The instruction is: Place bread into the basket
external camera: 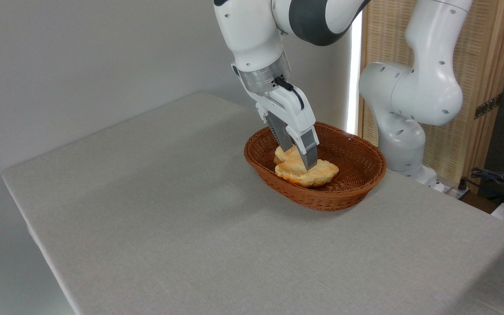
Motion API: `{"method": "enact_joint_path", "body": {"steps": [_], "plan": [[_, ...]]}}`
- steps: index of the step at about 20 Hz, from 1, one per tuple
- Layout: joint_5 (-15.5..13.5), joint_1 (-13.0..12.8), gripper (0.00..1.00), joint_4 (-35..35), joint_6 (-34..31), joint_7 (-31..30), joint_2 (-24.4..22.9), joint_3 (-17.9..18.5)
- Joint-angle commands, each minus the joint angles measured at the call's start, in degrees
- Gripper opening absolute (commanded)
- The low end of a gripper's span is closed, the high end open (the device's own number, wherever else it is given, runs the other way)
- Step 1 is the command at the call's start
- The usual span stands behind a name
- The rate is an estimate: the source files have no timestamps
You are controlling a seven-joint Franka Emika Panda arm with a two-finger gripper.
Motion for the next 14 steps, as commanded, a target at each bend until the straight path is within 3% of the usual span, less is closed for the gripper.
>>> {"method": "enact_joint_path", "body": {"steps": [1, 5, 9, 14], "plan": [[0.5, -0.2, 1.0, 0.8, 0.4, 1.2, -0.4, 0.5], [-0.2, -0.5, 1.0, 5.4, 5.3, 1.1, 0.2, 0.4], [-2.1, -0.6, 1.0, 10.6, 10.2, 0.3, 3.8, 0.1], [-2.9, -0.6, 1.0, 22.3, 10.6, -6.1, 12.9, -0.1]]}}
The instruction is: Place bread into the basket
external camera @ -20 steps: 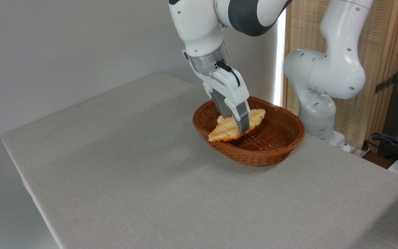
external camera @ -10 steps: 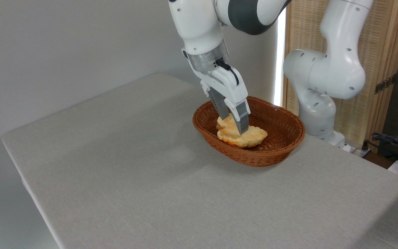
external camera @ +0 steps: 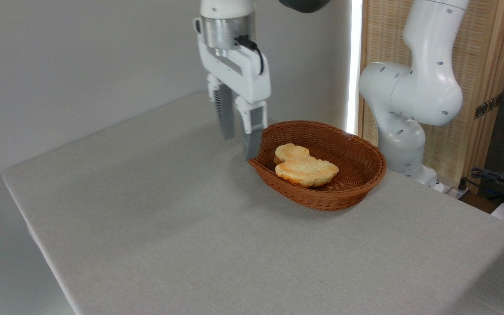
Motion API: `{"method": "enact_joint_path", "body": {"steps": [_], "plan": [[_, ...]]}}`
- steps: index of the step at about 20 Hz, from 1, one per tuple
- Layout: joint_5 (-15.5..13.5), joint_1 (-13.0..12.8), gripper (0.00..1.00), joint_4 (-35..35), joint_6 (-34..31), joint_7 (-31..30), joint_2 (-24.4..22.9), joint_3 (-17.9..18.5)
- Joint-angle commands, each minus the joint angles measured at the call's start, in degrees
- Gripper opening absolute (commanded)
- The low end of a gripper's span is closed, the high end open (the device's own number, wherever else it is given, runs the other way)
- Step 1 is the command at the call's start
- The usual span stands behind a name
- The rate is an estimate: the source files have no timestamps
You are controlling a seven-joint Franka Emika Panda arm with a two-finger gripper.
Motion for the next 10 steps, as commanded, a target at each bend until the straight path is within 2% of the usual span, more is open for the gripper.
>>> {"method": "enact_joint_path", "body": {"steps": [1, 5, 7, 10], "plan": [[-0.8, -0.3, 1.0, 10.8, -0.4, -5.8, 9.8, -0.1], [-0.8, -0.3, 1.0, 16.4, -0.3, -7.9, 15.1, -0.1], [-0.6, -0.3, 1.0, 20.0, -0.4, -11.1, 18.2, -0.2], [-0.5, -0.3, 1.0, 23.4, -0.6, -13.5, 20.4, 0.0]]}}
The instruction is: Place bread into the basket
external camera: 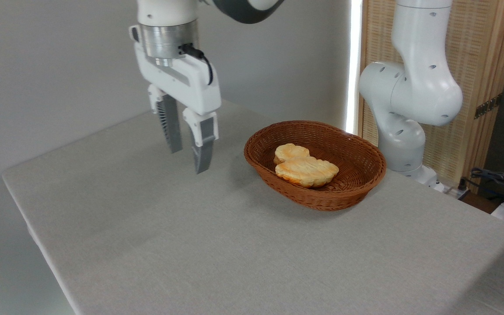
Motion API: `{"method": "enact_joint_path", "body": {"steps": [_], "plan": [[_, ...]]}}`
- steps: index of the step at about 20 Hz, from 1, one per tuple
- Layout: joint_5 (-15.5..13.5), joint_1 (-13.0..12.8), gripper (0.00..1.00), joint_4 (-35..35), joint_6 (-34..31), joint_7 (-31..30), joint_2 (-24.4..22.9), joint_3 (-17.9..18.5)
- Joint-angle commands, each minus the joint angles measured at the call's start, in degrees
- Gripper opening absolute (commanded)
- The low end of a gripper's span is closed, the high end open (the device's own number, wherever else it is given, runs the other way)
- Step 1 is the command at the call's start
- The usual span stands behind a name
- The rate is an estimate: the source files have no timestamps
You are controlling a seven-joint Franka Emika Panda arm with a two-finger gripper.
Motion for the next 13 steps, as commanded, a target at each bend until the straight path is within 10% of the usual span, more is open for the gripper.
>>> {"method": "enact_joint_path", "body": {"steps": [1, 13], "plan": [[-0.3, -0.3, 1.0, 5.3, -0.8, -2.6, 3.5, 0.6], [2.0, -0.3, 1.0, 6.2, -1.5, -5.3, 4.1, 0.9]]}}
